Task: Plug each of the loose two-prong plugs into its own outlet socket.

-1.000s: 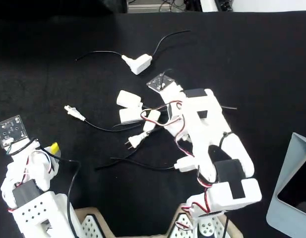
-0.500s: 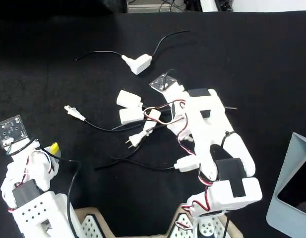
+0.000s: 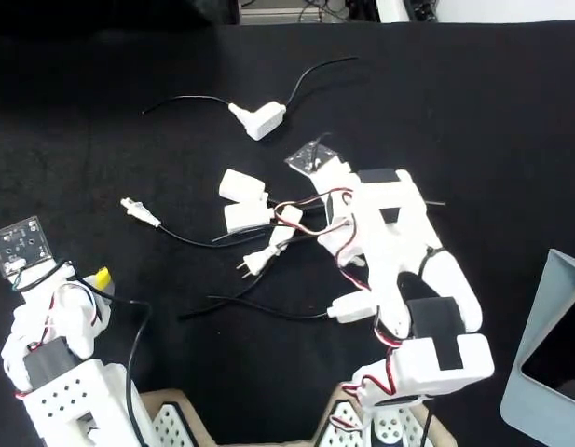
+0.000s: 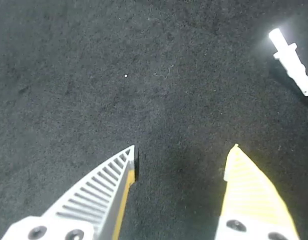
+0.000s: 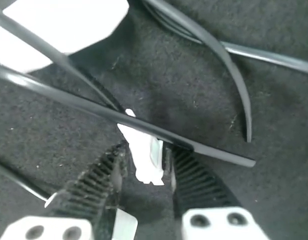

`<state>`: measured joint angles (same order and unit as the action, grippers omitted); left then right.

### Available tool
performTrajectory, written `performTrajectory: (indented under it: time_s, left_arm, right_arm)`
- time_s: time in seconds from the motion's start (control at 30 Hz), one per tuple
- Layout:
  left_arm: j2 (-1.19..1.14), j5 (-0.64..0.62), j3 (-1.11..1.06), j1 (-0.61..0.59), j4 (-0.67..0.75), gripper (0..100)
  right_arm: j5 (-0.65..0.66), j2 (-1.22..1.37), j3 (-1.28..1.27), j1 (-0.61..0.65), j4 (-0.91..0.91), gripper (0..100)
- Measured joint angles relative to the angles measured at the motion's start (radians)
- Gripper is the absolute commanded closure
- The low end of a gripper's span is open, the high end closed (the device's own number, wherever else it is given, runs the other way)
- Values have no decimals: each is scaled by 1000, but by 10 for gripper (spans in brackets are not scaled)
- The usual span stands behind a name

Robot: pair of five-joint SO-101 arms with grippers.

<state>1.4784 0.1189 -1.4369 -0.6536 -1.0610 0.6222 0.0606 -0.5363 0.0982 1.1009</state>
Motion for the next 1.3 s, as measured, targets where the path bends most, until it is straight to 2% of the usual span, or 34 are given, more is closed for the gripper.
performTrajectory:
  time_s: [0.27, 0.4, 0.67, 0.9, 1.03, 1.2, 1.3]
  left_arm:
    - [0, 0, 0, 0, 0, 715]
    - [0, 0, 0, 0, 0, 715]
    - [0, 0, 0, 0, 0, 715]
    - [0, 0, 0, 0, 0, 715]
    - [0, 0, 0, 6, 0, 715]
    - [0, 0, 8, 8, 6, 715]
    - [0, -51, 54, 25, 6, 715]
  right_arm:
    - [28, 0, -20, -3, -3, 904]
    - [57, 0, -26, -6, -3, 985]
    - [61, -5, -28, -8, -3, 987]
    - [60, -245, -28, -6, 106, 987]
    - [-14, -462, -29, 51, 160, 987]
    - [-166, -657, -29, 193, 166, 987]
    - [-262, -715, -29, 269, 153, 987]
